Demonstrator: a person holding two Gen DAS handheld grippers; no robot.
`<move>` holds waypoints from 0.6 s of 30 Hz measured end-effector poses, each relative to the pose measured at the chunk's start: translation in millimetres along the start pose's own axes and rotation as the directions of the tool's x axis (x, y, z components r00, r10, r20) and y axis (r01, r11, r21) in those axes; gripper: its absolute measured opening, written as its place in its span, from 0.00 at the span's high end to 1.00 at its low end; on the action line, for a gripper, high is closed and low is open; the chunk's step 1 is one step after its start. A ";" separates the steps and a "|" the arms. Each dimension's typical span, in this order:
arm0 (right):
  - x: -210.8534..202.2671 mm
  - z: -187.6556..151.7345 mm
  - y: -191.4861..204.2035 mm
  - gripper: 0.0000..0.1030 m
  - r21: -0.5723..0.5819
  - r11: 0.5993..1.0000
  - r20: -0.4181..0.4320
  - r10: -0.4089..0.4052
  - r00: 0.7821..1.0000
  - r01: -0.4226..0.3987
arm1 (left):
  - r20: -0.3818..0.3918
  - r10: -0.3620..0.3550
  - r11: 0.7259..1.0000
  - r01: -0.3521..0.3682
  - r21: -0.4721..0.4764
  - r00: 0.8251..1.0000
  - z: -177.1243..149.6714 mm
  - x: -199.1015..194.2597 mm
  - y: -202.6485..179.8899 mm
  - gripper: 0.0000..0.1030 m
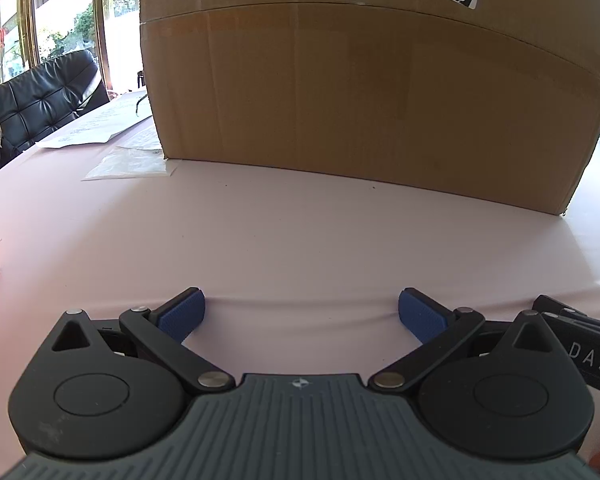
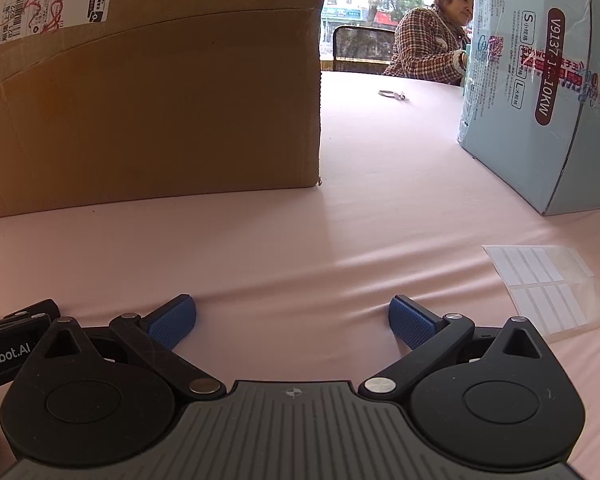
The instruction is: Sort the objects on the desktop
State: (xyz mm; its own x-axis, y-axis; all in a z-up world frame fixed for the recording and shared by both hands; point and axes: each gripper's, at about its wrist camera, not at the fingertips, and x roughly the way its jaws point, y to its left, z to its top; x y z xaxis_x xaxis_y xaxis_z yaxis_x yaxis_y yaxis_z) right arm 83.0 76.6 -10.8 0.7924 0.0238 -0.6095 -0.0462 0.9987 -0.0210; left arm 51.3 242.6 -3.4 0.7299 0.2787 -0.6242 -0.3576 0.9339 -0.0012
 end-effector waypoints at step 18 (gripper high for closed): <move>3.4 6.5 -15.4 0.00 0.012 1.000 0.001 0.012 1.000 -0.012 | 0.000 0.001 1.000 -0.001 0.000 1.000 -0.1 0.7 -1.6 0.00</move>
State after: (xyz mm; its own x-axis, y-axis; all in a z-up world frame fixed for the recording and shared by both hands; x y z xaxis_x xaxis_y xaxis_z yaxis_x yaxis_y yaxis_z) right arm 90.4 61.6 -7.4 0.7924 0.0361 -0.6089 -0.0486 0.9988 -0.0040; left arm 52.3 241.3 -3.9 0.7297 0.2793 -0.6241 -0.3581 0.9337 -0.0009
